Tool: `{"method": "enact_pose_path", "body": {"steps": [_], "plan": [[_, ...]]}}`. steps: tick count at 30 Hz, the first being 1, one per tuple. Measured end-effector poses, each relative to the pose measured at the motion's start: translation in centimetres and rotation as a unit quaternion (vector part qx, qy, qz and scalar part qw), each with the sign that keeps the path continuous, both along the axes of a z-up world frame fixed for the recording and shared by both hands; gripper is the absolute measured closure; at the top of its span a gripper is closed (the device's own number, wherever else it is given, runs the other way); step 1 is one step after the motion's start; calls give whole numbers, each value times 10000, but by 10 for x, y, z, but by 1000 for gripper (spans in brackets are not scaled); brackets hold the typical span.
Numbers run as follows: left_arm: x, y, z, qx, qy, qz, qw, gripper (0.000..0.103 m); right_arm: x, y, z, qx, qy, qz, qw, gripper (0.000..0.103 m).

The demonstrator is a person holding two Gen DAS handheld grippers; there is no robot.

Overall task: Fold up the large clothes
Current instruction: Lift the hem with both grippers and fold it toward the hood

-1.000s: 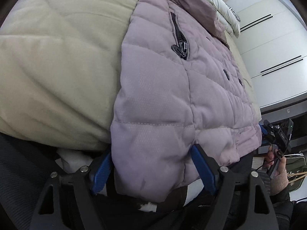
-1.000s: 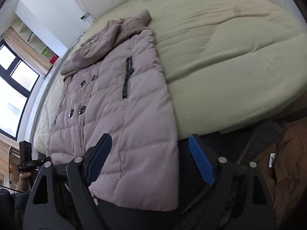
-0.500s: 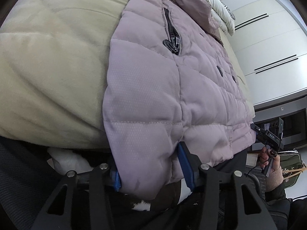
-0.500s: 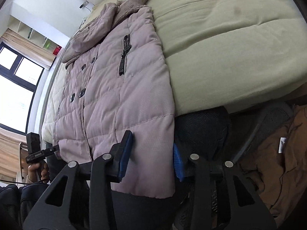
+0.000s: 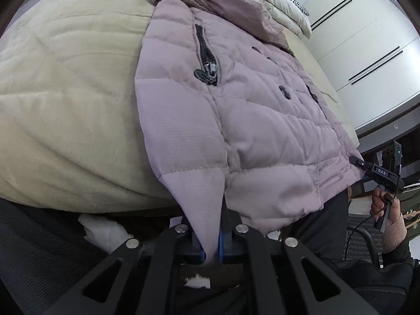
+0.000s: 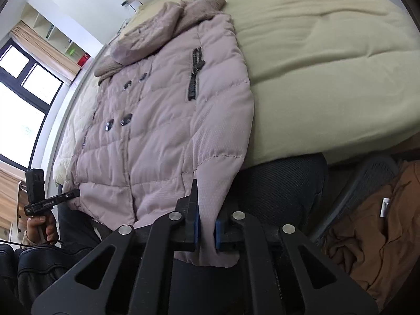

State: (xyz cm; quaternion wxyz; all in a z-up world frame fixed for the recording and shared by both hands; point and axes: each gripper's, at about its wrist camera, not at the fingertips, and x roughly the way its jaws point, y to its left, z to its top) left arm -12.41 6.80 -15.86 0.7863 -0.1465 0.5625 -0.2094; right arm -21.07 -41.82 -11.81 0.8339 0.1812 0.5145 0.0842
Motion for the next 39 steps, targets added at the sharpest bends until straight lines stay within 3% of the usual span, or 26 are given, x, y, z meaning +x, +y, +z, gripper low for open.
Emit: {"method": "enact_pose_path", "body": {"steps": [6, 10, 13, 16, 21, 27, 30, 36, 39], "plan": [[-14, 18, 45, -297, -224, -140, 9992, 96, -15, 4, 35, 147, -369, 71, 9992, 97], [-25, 33, 59, -555, -21, -198, 9983, 96, -38, 1, 63, 553, -583, 112, 9967, 97], [-26, 45, 58, -1061, 110, -149, 9942, 96, -45, -5, 73, 864, -745, 92, 9934, 97], [-11, 54, 71, -1446, -158, 116, 9893, 96, -34, -9, 72, 1163, -924, -43, 9889, 97], [27, 65, 110, -1713, -776, 514, 9808, 96, 1, -6, 96, 1259, -1481, -185, 9808, 97], [90, 81, 155, -2133, -1398, 1013, 9616, 96, 60, -6, 149, 1185, -2448, -428, 9613, 97], [122, 82, 172, -1948, -1844, 1147, 9565, 95, 94, -2, 169, 841, -2763, -584, 9556, 97], [197, 80, 182, -1886, -2061, 1424, 9496, 96, 170, 9, 191, 69, -2968, -832, 9513, 97], [232, 80, 183, -1784, -2090, 1546, 9490, 96, 213, 6, 197, -30, -2973, -918, 9504, 97]]}}
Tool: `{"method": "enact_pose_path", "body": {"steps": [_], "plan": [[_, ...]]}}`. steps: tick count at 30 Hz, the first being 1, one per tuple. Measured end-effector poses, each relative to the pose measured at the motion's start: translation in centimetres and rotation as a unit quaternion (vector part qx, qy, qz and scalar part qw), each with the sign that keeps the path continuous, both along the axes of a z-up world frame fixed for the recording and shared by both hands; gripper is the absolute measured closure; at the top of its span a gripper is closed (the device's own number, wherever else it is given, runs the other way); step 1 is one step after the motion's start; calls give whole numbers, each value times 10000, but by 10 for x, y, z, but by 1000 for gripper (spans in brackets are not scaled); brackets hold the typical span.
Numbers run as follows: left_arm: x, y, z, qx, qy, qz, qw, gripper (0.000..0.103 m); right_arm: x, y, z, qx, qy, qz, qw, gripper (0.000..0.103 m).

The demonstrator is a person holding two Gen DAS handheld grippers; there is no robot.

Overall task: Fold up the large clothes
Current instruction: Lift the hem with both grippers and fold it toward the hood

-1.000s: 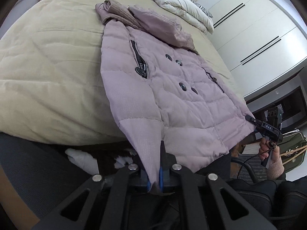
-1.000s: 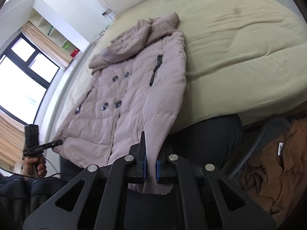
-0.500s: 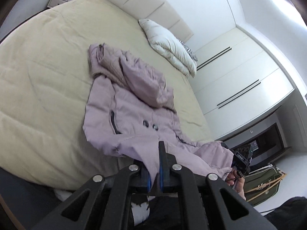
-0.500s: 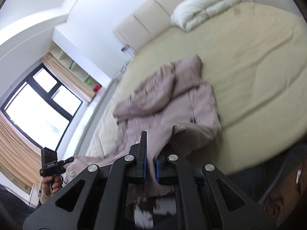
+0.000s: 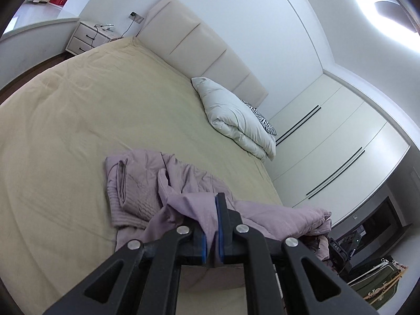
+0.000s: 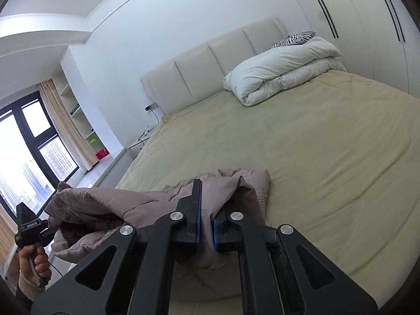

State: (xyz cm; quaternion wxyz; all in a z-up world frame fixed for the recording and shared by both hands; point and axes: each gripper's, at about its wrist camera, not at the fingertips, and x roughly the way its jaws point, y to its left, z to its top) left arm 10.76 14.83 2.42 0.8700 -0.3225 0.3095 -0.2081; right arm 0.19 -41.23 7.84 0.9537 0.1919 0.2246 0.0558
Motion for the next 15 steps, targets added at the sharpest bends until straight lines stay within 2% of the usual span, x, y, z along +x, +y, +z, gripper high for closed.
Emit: {"method": "enact_pose_path", "body": {"steps": [4, 8, 15], "plan": [[50, -4, -1, 147, 54, 128, 9998, 96, 60, 3, 0, -308, 57, -115, 9994, 97], [99, -10, -9, 390, 124, 270, 9988, 96, 132, 2, -14, -485, 238, -239, 9983, 97], [181, -17, -64, 690, 642, 493, 9943, 95, 252, -3, -81, -306, 911, -403, 9946, 97]]}}
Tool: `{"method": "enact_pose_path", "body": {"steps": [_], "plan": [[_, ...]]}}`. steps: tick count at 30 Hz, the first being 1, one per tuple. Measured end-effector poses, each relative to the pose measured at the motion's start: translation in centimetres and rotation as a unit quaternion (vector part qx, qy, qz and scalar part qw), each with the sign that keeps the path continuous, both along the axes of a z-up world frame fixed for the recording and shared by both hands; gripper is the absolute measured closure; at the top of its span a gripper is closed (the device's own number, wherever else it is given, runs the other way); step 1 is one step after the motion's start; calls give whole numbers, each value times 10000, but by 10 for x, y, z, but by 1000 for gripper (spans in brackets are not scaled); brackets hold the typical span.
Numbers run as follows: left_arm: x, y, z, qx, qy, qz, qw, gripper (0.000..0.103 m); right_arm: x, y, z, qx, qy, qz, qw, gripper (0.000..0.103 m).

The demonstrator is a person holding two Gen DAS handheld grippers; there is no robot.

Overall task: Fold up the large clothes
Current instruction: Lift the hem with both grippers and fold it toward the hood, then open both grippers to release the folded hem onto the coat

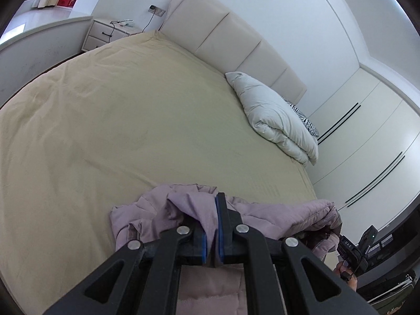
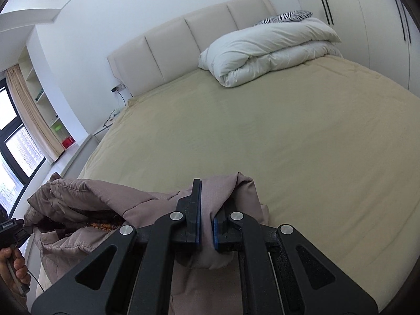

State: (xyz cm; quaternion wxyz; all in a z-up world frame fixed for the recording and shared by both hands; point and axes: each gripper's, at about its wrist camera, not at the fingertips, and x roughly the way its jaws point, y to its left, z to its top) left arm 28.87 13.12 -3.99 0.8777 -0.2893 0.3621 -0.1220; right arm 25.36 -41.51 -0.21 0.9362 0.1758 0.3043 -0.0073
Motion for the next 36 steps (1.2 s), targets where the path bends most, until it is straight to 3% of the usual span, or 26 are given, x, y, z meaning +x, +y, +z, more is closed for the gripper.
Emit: {"method": "enact_pose_path", "body": {"steps": [9, 12, 16, 18, 19, 20, 21, 22, 27, 33, 36], "plan": [[62, -4, -81, 195, 633, 143, 9977, 94, 80, -8, -91, 101, 635, -170, 9978, 95], [70, -11, -94, 316, 724, 119, 9968, 92, 91, -9, -115, 307, 837, -136, 9959, 94], [62, -4, -88, 9, 653, 108, 9978, 88, 98, -20, -123, 918, 797, -89, 9925, 91], [49, 0, -74, -51, 530, 115, 9985, 77, 91, -33, -117, 1571, 536, -70, 9861, 74], [40, 1, -66, -55, 433, 155, 9989, 65, 86, -36, -113, 1808, 387, -57, 9827, 66], [31, 2, -57, -32, 284, 217, 9994, 53, 82, -37, -108, 1866, 312, -66, 9819, 43], [22, 3, -46, 17, 130, 274, 9995, 48, 78, -35, -102, 1827, 238, -93, 9828, 33], [15, 3, -37, 73, 2, 301, 9995, 44, 75, -30, -97, 1704, 201, -20, 9852, 33], [-15, -21, 0, 351, -440, 193, 9982, 43, 65, 35, -71, 371, 516, 743, 9952, 33], [-29, -92, 1, 1371, -607, -394, 9879, 43, 52, 156, -75, -1267, 703, 1662, 9754, 33], [-26, -115, -11, 1646, -538, -542, 9834, 43, 57, 191, -89, -1532, 1011, 1736, 9676, 33]]}}
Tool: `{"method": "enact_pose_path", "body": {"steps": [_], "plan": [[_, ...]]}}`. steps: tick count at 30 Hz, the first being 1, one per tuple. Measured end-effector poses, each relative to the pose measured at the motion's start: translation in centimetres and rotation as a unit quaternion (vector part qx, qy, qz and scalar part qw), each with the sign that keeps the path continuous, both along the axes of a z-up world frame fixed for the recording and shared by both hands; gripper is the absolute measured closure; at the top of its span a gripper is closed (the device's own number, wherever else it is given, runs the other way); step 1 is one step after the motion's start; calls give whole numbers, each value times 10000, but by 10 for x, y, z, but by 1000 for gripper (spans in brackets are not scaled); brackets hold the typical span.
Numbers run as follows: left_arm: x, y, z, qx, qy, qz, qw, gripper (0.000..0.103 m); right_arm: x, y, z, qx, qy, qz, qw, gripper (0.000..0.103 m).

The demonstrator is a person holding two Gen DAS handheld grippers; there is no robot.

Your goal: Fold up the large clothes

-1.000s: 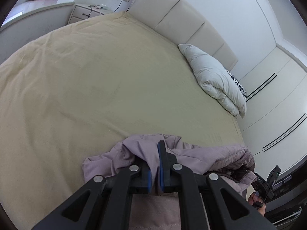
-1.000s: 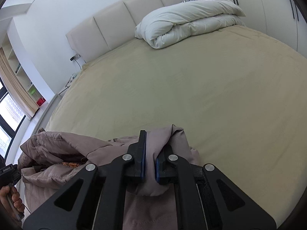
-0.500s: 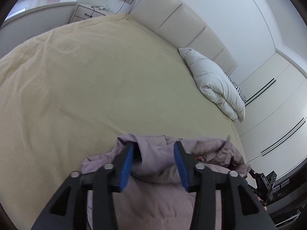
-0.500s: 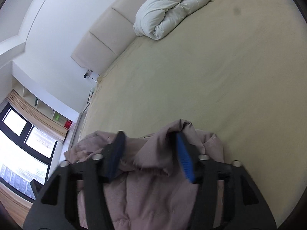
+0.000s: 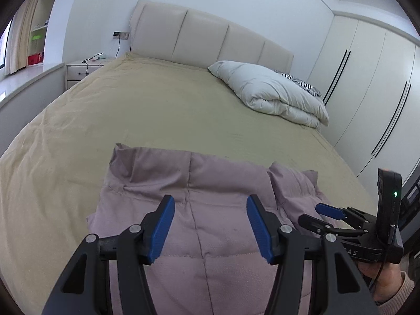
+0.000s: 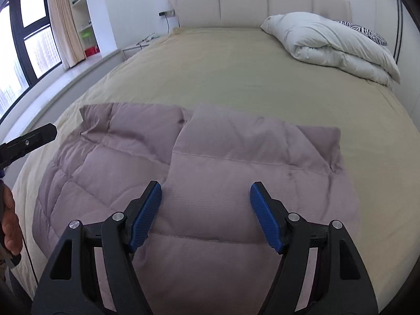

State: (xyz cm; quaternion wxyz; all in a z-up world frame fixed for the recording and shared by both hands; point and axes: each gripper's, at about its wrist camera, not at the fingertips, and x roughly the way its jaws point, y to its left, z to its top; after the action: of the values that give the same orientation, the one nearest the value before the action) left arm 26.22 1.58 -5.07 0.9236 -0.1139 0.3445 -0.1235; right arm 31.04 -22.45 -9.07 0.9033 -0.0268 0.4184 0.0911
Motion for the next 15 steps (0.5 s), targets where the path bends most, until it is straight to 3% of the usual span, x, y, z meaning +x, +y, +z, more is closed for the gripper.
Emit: {"method": "enact_pose_path", "body": {"steps": [2, 3, 6, 9, 15], "plan": [[11, -9, -9, 222, 93, -33, 9997, 43, 8, 9, -13, -78, 152, -118, 9998, 36], [19, -11, -16, 354, 194, -3, 9992, 43, -3, 17, -13, -117, 151, -140, 9997, 44], [43, -8, -34, 556, 389, 198, 9975, 43, 19, 17, -29, -37, 280, -160, 9995, 64], [60, -3, -48, 651, 513, 307, 9961, 43, 34, 21, -38, -54, 310, -67, 9995, 75], [88, -3, -68, 1140, 667, 429, 9903, 42, 75, 30, -52, 112, 422, -117, 9990, 82]]}}
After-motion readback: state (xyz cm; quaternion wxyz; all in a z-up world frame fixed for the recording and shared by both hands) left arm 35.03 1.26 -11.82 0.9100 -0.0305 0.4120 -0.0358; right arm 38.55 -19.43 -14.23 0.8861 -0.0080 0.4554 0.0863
